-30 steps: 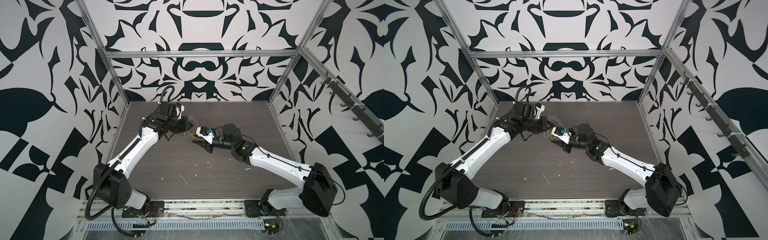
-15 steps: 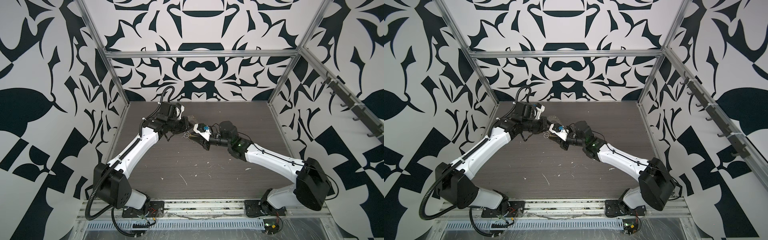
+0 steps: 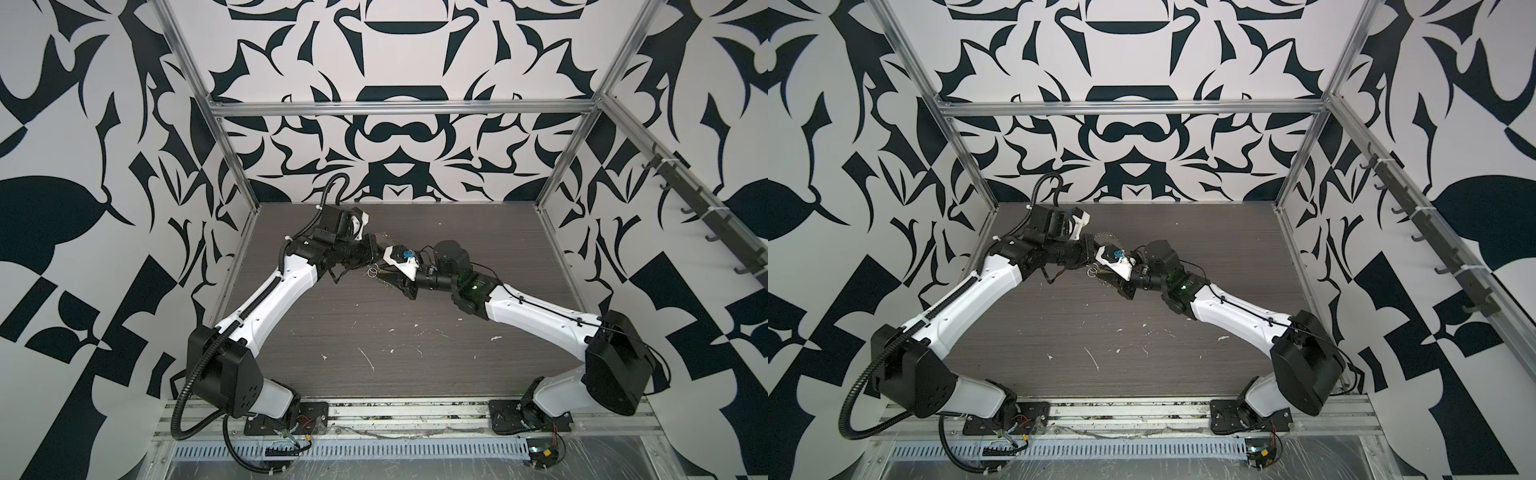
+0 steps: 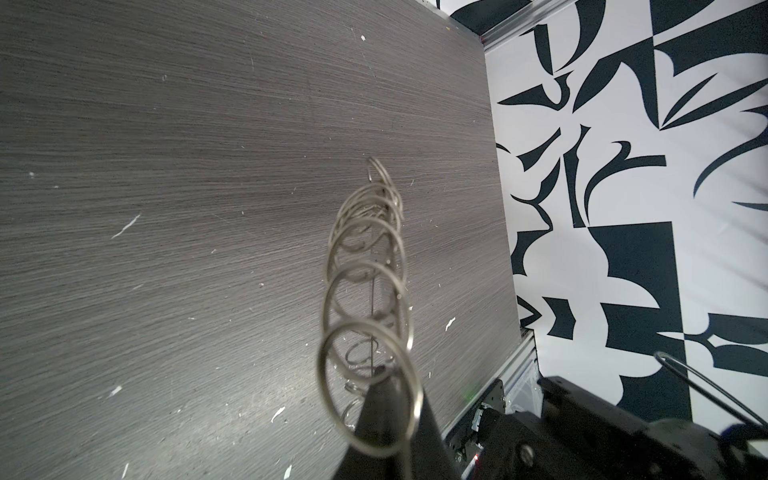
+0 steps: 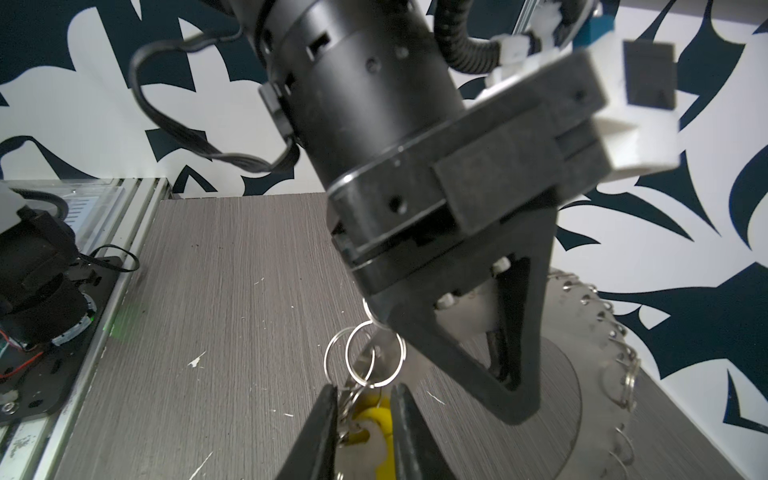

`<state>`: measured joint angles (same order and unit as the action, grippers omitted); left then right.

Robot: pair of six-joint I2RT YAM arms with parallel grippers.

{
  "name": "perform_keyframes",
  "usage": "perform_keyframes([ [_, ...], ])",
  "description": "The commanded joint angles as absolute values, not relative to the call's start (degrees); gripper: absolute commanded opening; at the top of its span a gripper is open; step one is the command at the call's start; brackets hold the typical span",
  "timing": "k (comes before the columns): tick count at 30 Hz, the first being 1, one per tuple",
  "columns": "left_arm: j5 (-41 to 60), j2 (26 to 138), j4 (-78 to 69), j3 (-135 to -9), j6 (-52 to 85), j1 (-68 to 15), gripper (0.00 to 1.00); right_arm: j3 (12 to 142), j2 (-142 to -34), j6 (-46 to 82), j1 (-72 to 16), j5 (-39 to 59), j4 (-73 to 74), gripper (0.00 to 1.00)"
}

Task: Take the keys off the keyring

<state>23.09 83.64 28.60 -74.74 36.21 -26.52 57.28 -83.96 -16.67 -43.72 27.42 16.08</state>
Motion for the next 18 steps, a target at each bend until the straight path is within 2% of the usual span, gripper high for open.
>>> perform_keyframes([
  [1, 22.88, 82.00, 28.66, -74.34, 36.50, -26.47, 0.00, 60.32, -83.57, -17.31, -44.10, 27.37, 15.60, 0.17],
  [11, 22.63, 81.91, 29.19, -74.44, 36.21, -26.46, 0.00, 61.03, -83.88, -19.24, -44.12, 26.98, 12.63, 0.00],
  [16, 22.53, 81.84, 29.33, -74.04, 36.14, -26.46, 0.00, 62.16, -82.62, -21.43, -44.09, 25.39, 10.53, 0.00],
  [18, 22.35, 81.75, 28.94, -73.61, 36.12, -26.46, 0.09, 62.72, -81.85, -22.87, -44.09, 24.54, 9.39, 0.00],
])
